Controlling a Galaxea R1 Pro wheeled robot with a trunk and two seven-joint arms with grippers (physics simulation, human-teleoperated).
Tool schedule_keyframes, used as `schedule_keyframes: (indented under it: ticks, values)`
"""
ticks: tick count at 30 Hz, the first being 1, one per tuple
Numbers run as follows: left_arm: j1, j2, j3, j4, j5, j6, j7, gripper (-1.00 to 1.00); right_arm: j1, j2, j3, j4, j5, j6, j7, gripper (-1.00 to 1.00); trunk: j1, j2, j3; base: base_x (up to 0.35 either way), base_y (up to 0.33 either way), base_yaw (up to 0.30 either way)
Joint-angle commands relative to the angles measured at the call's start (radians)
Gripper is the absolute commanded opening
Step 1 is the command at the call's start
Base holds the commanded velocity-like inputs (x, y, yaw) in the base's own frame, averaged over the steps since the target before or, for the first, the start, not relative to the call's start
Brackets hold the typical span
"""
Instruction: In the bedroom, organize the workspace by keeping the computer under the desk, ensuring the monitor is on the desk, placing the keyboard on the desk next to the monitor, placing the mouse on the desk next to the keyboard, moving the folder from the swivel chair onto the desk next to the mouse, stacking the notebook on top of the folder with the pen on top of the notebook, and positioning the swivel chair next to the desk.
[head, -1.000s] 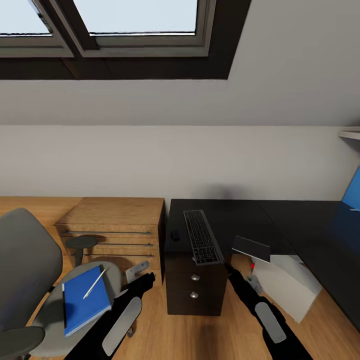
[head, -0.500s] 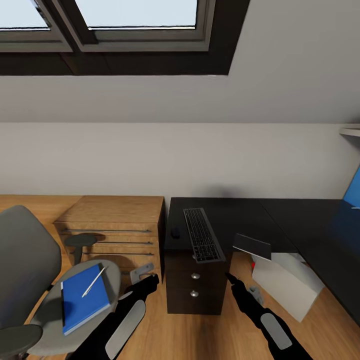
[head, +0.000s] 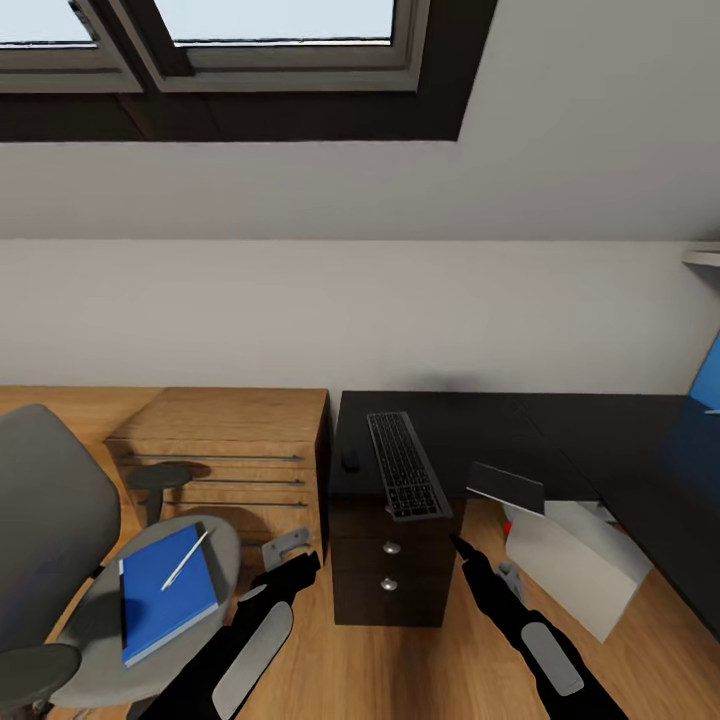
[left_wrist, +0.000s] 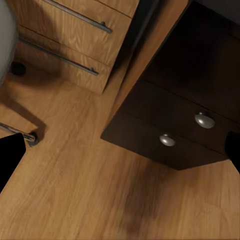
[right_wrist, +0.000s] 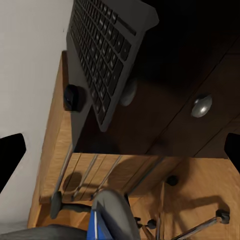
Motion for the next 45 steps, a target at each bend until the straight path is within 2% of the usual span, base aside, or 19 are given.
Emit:
schedule_keyframes:
  ticks: [1, 4, 7, 8, 9, 10, 12, 15, 16, 21, 32, 38, 39, 40, 41, 45]
  values:
    - [-0.001, 0.0, -0.004, -0.001, 0.004, 0.004, 0.006, 1.0, -0.001, 0.0, -0.003, 0.002, -0.007, 0.009, 0.049, 1.0, 0.004, -0.008, -0.004, 0.0, 0.0, 0.0]
    - [-0.001, 0.001, -0.01, -0.003, 0.014, 0.006, 0.005, 1.0, -0.001, -0.001, -0.003, 0.007, -0.007, 0.009, 0.127, 1.0, 0.015, -0.029, -0.014, 0.0, 0.0, 0.0]
    - [-0.001, 0.004, -0.013, -0.007, 0.056, 0.009, 0.005, 1.0, -0.001, -0.001, -0.003, 0.009, -0.007, 0.009, 0.161, 1.0, 0.027, -0.05, -0.023, 0.0, 0.0, 0.0]
    - [0.0, 0.007, -0.016, -0.017, 0.11, 0.013, 0.005, 1.0, -0.001, -0.001, -0.003, 0.01, -0.007, 0.008, 0.173, 1.0, 0.031, -0.057, -0.026, 0.0, 0.0, 0.0]
    - [0.0, 0.008, -0.02, -0.036, 0.145, 0.021, 0.005, 1.0, -0.001, -0.001, -0.003, 0.011, -0.007, 0.008, 0.177, 1.0, 0.035, -0.064, -0.029, 0.0, 0.0, 0.0]
    - [0.002, 0.01, -0.023, -0.05, 0.159, 0.027, 0.006, 1.0, -0.001, -0.001, -0.003, 0.011, -0.007, 0.008, 0.179, 1.0, 0.038, -0.071, -0.033, 0.0, 0.0, 0.0]
    - [0.021, 0.025, -0.036, -0.11, 0.187, 0.054, 0.007, 1.0, -0.001, -0.001, -0.002, 0.011, -0.007, 0.006, 0.182, 1.0, 0.046, -0.085, -0.039, 0.0, 0.0, 0.0]
    - [0.093, 0.083, -0.048, -0.295, 0.212, 0.104, 0.011, 1.0, -0.001, -0.001, -0.002, 0.012, -0.007, 0.002, 0.185, 1.0, 0.058, -0.106, -0.048, 0.0, 0.0, 0.0]
    - [0.121, 0.1, -0.049, -0.352, 0.215, 0.112, 0.014, 1.0, -0.001, -0.001, -0.002, 0.014, -0.007, 0.001, 0.185, 1.0, 0.061, -0.113, -0.051, 0.0, 0.0, 0.0]
    - [0.171, 0.125, -0.05, -0.438, 0.22, 0.122, 0.044, 1.0, -0.001, -0.001, -0.002, 0.035, -0.007, -0.014, 0.186, 1.0, 0.081, -0.148, -0.067, 0.0, 0.0, 0.0]
    - [0.185, 0.132, -0.051, -0.459, 0.223, 0.124, 0.058, 1.0, -0.001, 0.005, -0.005, 0.041, -0.006, -0.044, 0.193, 1.0, 0.123, -0.225, -0.102, 0.0, 0.0, 0.0]
    - [0.185, 0.131, -0.052, -0.457, 0.223, 0.122, 0.058, 1.0, -0.001, 0.01, 0.001, 0.042, -0.005, -0.029, 0.166, 1.0, 0.146, -0.267, -0.12, 0.0, 0.0, 0.0]
    - [0.185, 0.13, -0.052, -0.453, 0.223, 0.122, 0.058, 1.0, -0.002, 0.022, 0.002, 0.037, -0.005, -0.026, 0.132, 1.0, 0.15, -0.274, -0.123, 0.0, 0.0, 0.0]
    - [0.185, 0.129, -0.052, -0.449, 0.223, 0.122, 0.058, 1.0, -0.002, 0.047, 0.001, 0.015, -0.006, -0.025, 0.099, 1.0, 0.153, -0.281, -0.127, 0.0, 0.0, 0.0]
    - [0.185, 0.128, -0.052, -0.447, 0.223, 0.122, 0.058, 1.0, -0.002, 0.059, -0.001, -0.002, -0.006, -0.025, 0.088, 1.0, 0.157, -0.288, -0.13, 0.0, 0.0, 0.0]
    - [0.185, 0.128, -0.052, -0.446, 0.223, 0.122, 0.058, 1.0, -0.002, 0.069, -0.003, -0.02, -0.021, -0.024, 0.079, 1.0, 0.173, -0.316, -0.142, 0.0, 0.0, 0.0]
